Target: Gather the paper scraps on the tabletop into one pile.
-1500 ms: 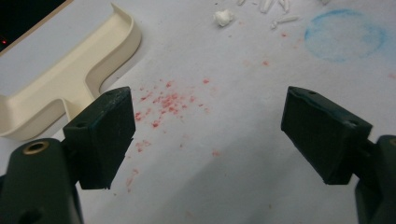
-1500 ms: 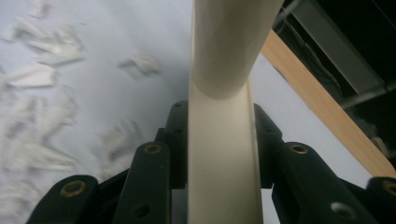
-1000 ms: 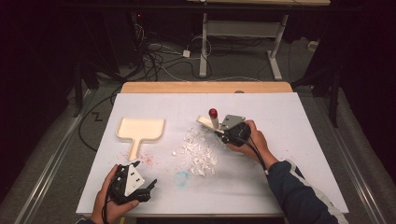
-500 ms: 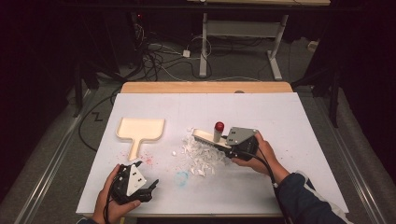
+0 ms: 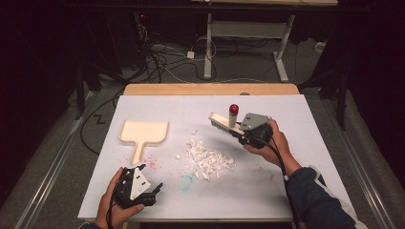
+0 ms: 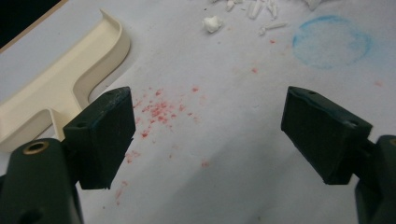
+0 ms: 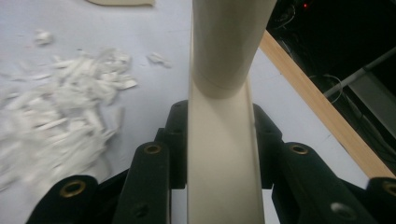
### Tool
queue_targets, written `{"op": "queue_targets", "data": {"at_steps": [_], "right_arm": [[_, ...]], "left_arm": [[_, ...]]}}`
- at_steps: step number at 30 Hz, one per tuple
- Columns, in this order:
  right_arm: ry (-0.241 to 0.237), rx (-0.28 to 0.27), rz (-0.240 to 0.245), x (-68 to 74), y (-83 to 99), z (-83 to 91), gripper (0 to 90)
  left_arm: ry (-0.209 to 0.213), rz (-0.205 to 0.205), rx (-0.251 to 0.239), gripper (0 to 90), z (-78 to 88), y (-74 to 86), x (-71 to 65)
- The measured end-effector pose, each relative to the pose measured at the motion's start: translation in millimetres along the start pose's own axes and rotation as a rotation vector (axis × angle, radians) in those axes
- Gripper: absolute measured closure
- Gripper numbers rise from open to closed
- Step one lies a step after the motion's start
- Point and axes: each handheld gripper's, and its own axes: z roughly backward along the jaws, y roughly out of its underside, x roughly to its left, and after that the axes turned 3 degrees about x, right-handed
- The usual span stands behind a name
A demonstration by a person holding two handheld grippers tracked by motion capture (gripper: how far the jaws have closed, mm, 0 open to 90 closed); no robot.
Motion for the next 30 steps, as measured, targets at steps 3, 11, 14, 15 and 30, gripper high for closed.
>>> {"op": "queue_targets", "data": {"at_steps": [3,11,14,15,30], "right_arm": [[0.040,0.013,0.010,-8.1,-7.7,-26.3,68.2],[-0.010,0.015,0.054,8.7,-26.3,-81.3,68.2],[-0.055,0.021,0.103,24.5,-32.5,-87.5,68.2],[-0.076,0.015,0.121,29.5,-33.1,-86.9,68.1],[-0.314,-0.126,0.251,50.8,-9.4,-24.7,68.1]], "left_arm": [[0.004,0.006,-0.005,16.7,-0.2,0.7,1.2],[0.018,0.010,0.000,16.7,-3.7,2.1,1.7],[0.022,0.002,-0.001,16.6,-3.3,2.2,0.6],[0.022,0.000,-0.001,16.7,-3.1,2.3,0.0],[0.030,-0.015,0.000,16.6,-1.7,0.9,-4.2]]}}
